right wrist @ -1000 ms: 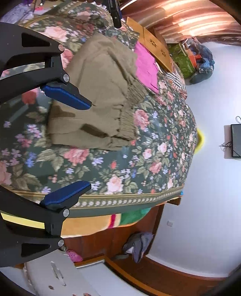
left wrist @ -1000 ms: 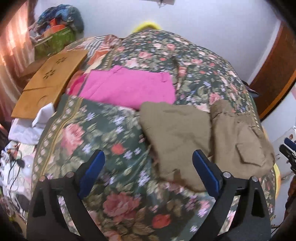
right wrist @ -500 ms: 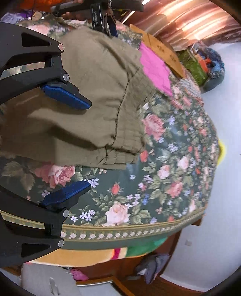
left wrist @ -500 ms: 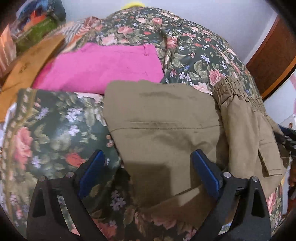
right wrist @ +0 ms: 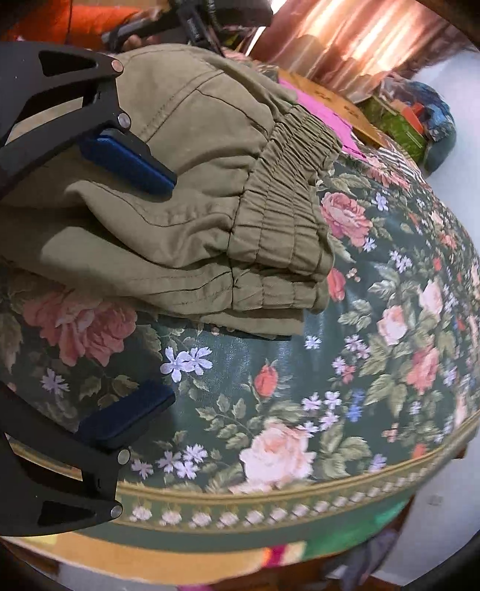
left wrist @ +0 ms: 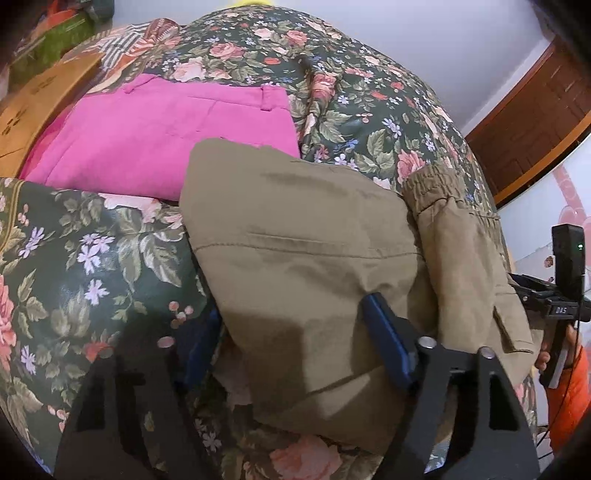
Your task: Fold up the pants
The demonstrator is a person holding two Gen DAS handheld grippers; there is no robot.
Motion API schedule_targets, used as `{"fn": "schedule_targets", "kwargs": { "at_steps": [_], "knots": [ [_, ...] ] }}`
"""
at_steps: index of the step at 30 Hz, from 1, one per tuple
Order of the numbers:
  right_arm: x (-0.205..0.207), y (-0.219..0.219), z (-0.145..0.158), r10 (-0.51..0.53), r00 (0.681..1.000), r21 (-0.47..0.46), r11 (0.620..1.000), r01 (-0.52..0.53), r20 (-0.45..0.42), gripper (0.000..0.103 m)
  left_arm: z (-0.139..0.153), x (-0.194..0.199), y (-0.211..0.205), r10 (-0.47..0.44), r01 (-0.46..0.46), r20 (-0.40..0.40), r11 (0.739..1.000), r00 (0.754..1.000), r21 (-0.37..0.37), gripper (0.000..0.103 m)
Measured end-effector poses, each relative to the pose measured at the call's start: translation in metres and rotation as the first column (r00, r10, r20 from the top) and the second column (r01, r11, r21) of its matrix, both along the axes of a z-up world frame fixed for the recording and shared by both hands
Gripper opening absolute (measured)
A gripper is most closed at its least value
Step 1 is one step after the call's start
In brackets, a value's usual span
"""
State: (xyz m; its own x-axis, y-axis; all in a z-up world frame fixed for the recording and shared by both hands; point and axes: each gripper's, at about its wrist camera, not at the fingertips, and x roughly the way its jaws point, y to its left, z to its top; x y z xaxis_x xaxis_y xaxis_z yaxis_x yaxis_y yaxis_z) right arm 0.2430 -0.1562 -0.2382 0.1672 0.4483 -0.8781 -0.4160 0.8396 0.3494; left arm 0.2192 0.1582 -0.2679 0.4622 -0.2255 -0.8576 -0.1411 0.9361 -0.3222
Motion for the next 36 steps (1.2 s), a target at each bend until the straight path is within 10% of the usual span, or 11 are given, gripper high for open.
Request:
{"fn": "schedule_targets", "kwargs": {
  "at_steps": [4, 8, 11, 20, 36],
  "knots": [
    [-0.004, 0.002, 0.003, 0.020, 1.000, 0.024, 1.000, -0.020, 0.012, 0.097, 0.004, 0.001, -0.003, -0.005, 0.005, -0.005, 1.000, 1.000, 0.024, 0.056],
    [-0.006, 0.005, 0.009, 0.068, 0.998, 0.079, 0.995, -0.068, 0.005, 0.064, 0.010, 0.000, -0.007, -0.009, 0.009, -0.004, 0.996, 1.000, 0.084, 0.036],
    [-0.008, 0.014, 0.017, 0.104, 0.994, 0.075, 0.992, -0.105, 0.022, 0.057, 0.015, -0.002, -0.011, -0.017, 0.016, 0.008, 0.988, 1.000, 0.151, 0.021],
    [-0.012, 0.016, 0.036, 0.096, 0.988, 0.060, 0.993, -0.104, 0.125, 0.025, 0.036, -0.012, -0.011, -0.015, 0.009, 0.041, 0.987, 0.999, 0.163, 0.003],
    [-0.038, 0.014, 0.042, 0.120, 0.986, 0.033, 0.992, -0.125, 0.116, 0.040, 0.012, -0.021, -0.011, -0.050, 0.051, -0.014, 0.995, 0.999, 0.090, 0.022]
  ]
}}
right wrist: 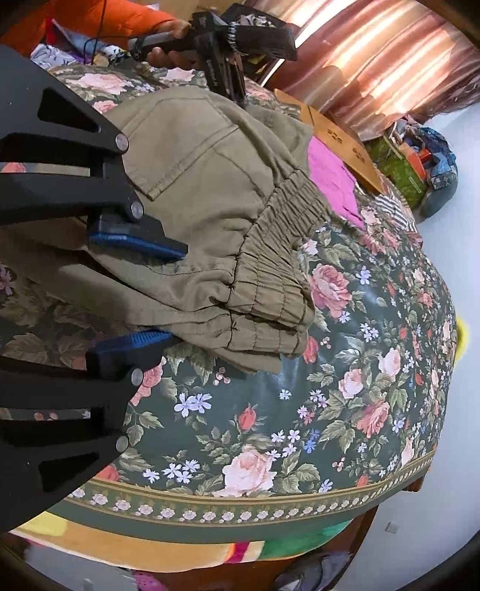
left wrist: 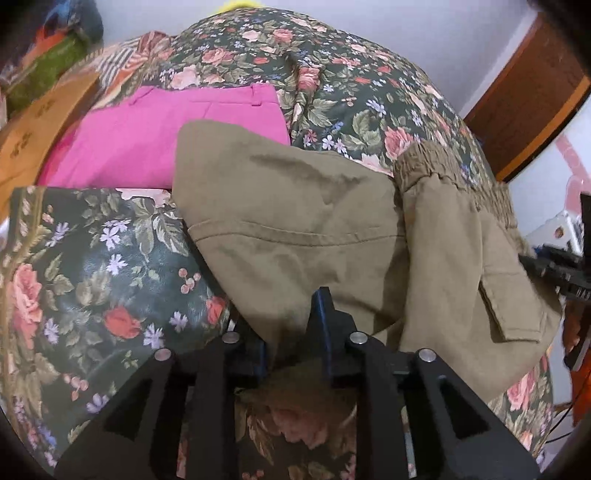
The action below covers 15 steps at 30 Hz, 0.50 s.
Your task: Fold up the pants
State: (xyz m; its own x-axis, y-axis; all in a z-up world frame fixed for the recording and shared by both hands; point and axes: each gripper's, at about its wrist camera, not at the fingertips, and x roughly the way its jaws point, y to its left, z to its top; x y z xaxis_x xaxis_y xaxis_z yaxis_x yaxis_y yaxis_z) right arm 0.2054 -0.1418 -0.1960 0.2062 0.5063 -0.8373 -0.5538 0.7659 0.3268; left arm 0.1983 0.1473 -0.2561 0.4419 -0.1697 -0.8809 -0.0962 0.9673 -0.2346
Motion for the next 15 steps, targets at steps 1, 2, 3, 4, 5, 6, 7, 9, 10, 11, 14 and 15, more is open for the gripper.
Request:
{"fn": "schedule_targets", "kwargs": {
  "at_steps": [1, 2, 3, 4, 5, 6, 7, 9, 10, 11, 14, 15],
  "knots": [
    [0.000, 0.001, -0.002, 0.001, 1.000, -0.001, 1.000, -0.001, -0.005, 0.045, -0.002, 0.001, 0.002, 0.001, -0.001, 0.001, 1.000, 1.000, -0.009, 0.022],
    [0.000, 0.001, -0.004, 0.002, 1.000, 0.001, 1.000, -0.002, -0.012, 0.047, -0.004, 0.003, 0.004, 0.009, -0.009, -0.001, 1.000, 1.000, -0.024, 0.022],
    [0.001, 0.001, -0.006, -0.003, 1.000, 0.008, 1.000, 0.003, -0.018, 0.047, -0.006, 0.004, 0.006, 0.018, -0.018, -0.004, 0.999, 1.000, -0.044, 0.022],
    [0.002, 0.001, -0.008, -0.008, 1.000, 0.017, 1.000, 0.009, -0.024, 0.047, -0.007, 0.004, 0.007, 0.025, -0.026, -0.007, 0.998, 1.000, -0.056, 0.021],
    [0.003, 0.001, -0.010, -0.012, 0.999, 0.023, 1.000, 0.013, -0.031, 0.046, -0.007, 0.004, 0.006, 0.026, -0.026, -0.004, 0.998, 1.000, -0.060, 0.018],
    [0.004, -0.001, -0.010, -0.027, 0.999, 0.037, 0.999, 0.028, -0.032, 0.044, -0.005, 0.003, 0.005, 0.026, -0.026, 0.002, 0.998, 1.000, -0.058, 0.015],
    [0.005, -0.001, -0.010, -0.034, 0.999, 0.042, 0.999, 0.035, -0.031, 0.041, -0.003, 0.002, 0.002, 0.022, -0.022, 0.011, 0.999, 1.000, -0.038, 0.008],
    [0.003, -0.001, -0.007, -0.040, 0.999, 0.044, 0.998, 0.040, -0.009, 0.033, 0.003, 0.001, -0.006, 0.011, -0.011, 0.025, 1.000, 1.000, 0.015, 0.004],
    [0.002, -0.001, -0.003, -0.038, 0.999, 0.046, 0.998, 0.038, 0.010, 0.028, 0.007, 0.000, -0.008, 0.005, -0.006, 0.034, 1.000, 0.999, 0.027, 0.003],
    [0.000, -0.001, 0.001, -0.037, 0.999, 0.051, 0.998, 0.036, 0.024, 0.024, 0.013, -0.001, -0.010, -0.003, 0.002, 0.054, 1.000, 0.999, 0.031, 0.003],
    [-0.002, -0.002, 0.017, -0.031, 0.997, 0.068, 0.997, 0.026, 0.071, 0.017, 0.035, -0.005, -0.011, -0.006, 0.004, 0.110, 1.000, 0.994, 0.025, 0.003],
    [-0.002, -0.002, 0.020, -0.030, 0.997, 0.071, 0.997, 0.025, 0.076, 0.016, 0.044, -0.006, -0.011, -0.006, 0.004, 0.131, 1.000, 0.991, 0.023, 0.003]
  ]
}}
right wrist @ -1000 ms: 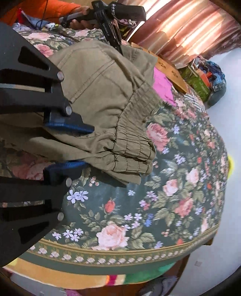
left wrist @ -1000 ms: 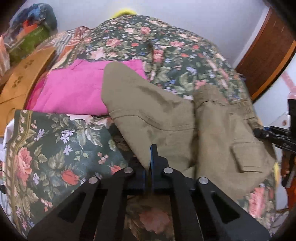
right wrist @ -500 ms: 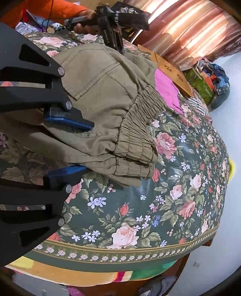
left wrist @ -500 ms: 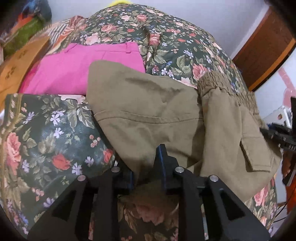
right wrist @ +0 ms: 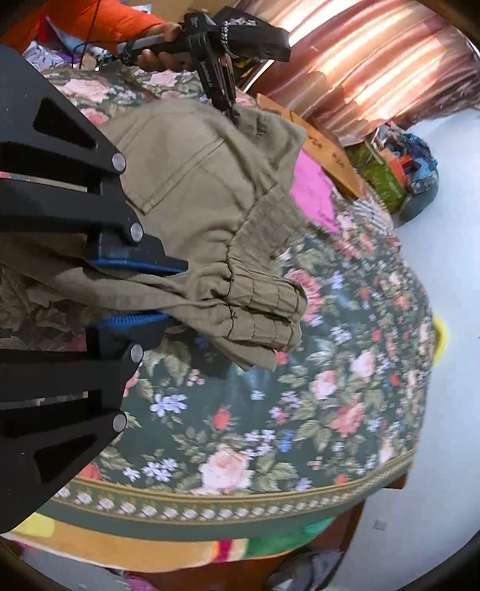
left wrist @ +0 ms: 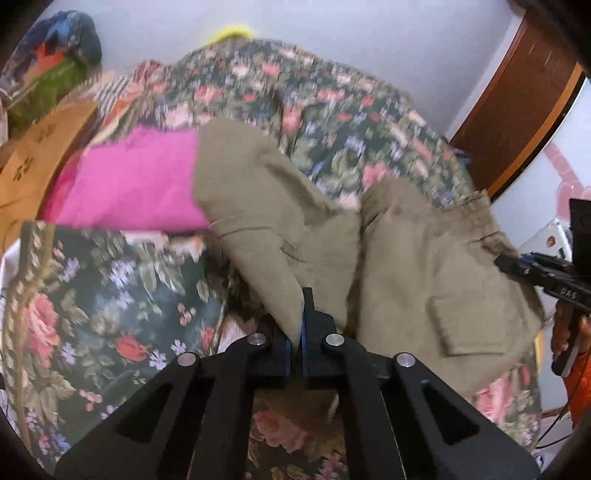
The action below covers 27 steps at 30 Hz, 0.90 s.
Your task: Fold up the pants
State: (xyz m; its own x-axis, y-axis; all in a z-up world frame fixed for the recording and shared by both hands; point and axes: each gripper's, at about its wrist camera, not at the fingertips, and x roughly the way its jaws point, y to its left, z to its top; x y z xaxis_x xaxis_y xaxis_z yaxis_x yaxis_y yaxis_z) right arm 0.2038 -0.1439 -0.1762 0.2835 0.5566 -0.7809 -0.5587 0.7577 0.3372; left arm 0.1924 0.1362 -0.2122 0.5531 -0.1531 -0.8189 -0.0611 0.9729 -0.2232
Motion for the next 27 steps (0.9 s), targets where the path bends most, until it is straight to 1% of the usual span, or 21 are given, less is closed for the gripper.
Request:
{"fn": "schedule_targets", "kwargs": {
  "at_steps": [3, 4, 7, 9, 11, 14, 17, 19, 22, 27],
  "knots": [
    [0.001, 0.001, 0.011, -0.003, 1.000, 0.014, 1.000, 0.002, 0.024, 0.014, 0.023, -0.003, -0.002, -0.012, 0.012, 0.051, 1.000, 0.999, 0.006, 0.003],
    [0.001, 0.002, 0.016, -0.001, 0.999, 0.020, 1.000, 0.000, 0.032, 0.011, 0.030, -0.003, -0.004, -0.020, 0.019, 0.063, 1.000, 0.998, 0.013, 0.003],
    [-0.002, 0.009, 0.027, 0.009, 0.998, 0.021, 1.000, -0.010, 0.060, 0.011, 0.042, -0.005, -0.008, -0.038, 0.035, 0.082, 0.999, 0.996, 0.037, 0.003],
    [-0.005, 0.012, 0.034, 0.020, 0.997, 0.020, 1.000, -0.021, 0.078, 0.011, 0.042, -0.005, -0.010, -0.049, 0.046, 0.073, 0.998, 0.996, 0.051, 0.003],
    [-0.008, 0.015, 0.037, 0.026, 0.996, 0.011, 1.000, -0.027, 0.091, 0.011, 0.035, -0.003, -0.009, -0.060, 0.058, 0.046, 0.997, 0.997, 0.042, 0.003],
    [-0.011, 0.015, 0.032, 0.030, 0.995, -0.009, 1.000, -0.029, 0.094, 0.011, 0.019, -0.003, -0.003, -0.025, 0.025, 0.006, 0.999, 1.000, 0.046, 0.003],
    [-0.013, 0.011, 0.031, 0.023, 0.995, -0.008, 1.000, -0.022, 0.098, 0.010, 0.015, -0.009, 0.008, -0.006, 0.006, 0.011, 1.000, 1.000, 0.000, 0.003],
    [-0.013, 0.010, 0.033, 0.021, 0.995, 0.002, 1.000, -0.021, 0.101, 0.010, 0.019, -0.014, 0.009, -0.005, 0.005, 0.020, 1.000, 1.000, -0.010, 0.003],
    [-0.015, 0.013, 0.042, 0.024, 0.992, 0.014, 1.000, -0.026, 0.122, 0.010, 0.028, -0.019, 0.006, -0.014, 0.014, 0.044, 1.000, 0.999, 0.011, 0.003],
    [-0.019, 0.026, 0.066, 0.039, 0.982, 0.032, 0.998, -0.045, 0.183, 0.010, 0.054, -0.023, 0.005, -0.020, 0.015, 0.099, 0.999, 0.995, 0.052, 0.003]
  ]
}}
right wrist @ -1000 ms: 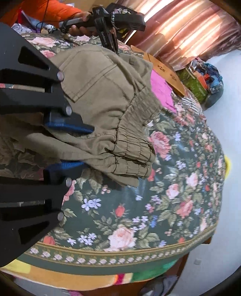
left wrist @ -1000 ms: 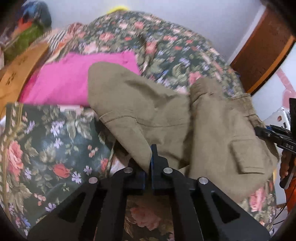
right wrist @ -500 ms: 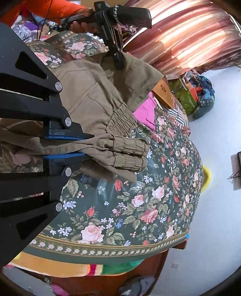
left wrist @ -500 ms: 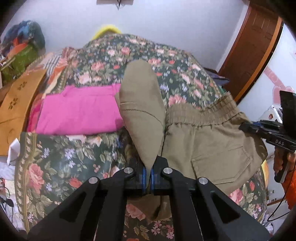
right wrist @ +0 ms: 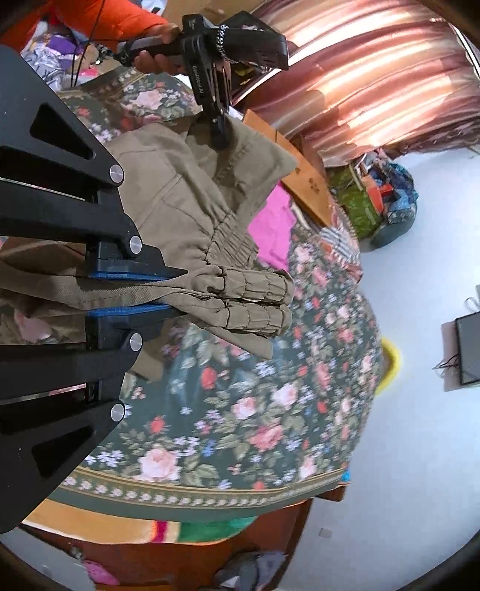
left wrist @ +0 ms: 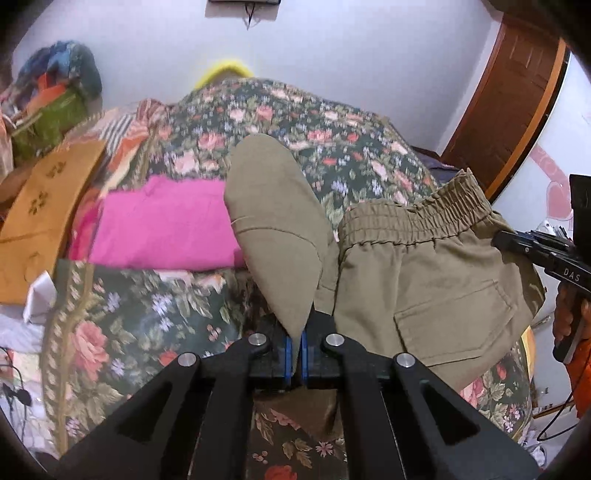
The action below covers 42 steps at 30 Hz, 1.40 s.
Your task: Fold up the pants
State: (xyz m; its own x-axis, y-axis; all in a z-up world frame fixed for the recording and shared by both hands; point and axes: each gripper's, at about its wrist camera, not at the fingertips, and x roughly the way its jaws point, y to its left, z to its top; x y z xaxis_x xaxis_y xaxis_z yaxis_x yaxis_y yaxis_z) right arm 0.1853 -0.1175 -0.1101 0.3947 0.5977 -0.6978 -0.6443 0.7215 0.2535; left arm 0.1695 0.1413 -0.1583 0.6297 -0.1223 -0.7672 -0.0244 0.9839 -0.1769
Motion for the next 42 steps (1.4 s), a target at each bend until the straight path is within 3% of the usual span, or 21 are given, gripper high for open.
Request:
{"fn": "schedule_targets", "kwargs": {
  "at_steps": [13, 25, 32, 36, 39, 42],
  "knots": [
    [0.017, 0.052, 0.041, 0.032, 0.994, 0.039, 0.999, -0.037, 0.108, 0.009, 0.053, 0.017, 0.054, 0.080, -0.084, 0.102, 0.996, 0.992, 0.041, 0.003],
    [0.066, 0.131, 0.048, 0.062, 0.986, 0.087, 0.993, -0.076, 0.152, 0.009, 0.056, 0.065, 0.137, 0.189, -0.204, 0.141, 0.974, 0.972, 0.100, 0.003],
    [0.097, 0.183, 0.026, 0.072, 0.984, 0.087, 0.992, -0.087, 0.165, 0.009, 0.029, 0.103, 0.184, 0.238, -0.252, 0.123, 0.960, 0.964, 0.118, 0.003],
    [0.110, 0.204, 0.006, 0.075, 0.984, 0.070, 0.994, -0.087, 0.160, 0.009, -0.005, 0.124, 0.210, 0.261, -0.268, 0.078, 0.958, 0.962, 0.104, 0.003],
    [0.119, 0.217, -0.017, 0.089, 0.988, 0.044, 0.994, -0.095, 0.124, 0.009, -0.039, 0.139, 0.224, 0.262, -0.260, -0.013, 0.961, 0.965, 0.099, 0.003],
    [0.126, 0.223, -0.048, 0.103, 0.994, 0.011, 0.995, -0.104, 0.036, 0.009, -0.065, 0.141, 0.227, 0.276, -0.267, -0.050, 0.954, 0.960, 0.137, 0.003]
  ]
}}
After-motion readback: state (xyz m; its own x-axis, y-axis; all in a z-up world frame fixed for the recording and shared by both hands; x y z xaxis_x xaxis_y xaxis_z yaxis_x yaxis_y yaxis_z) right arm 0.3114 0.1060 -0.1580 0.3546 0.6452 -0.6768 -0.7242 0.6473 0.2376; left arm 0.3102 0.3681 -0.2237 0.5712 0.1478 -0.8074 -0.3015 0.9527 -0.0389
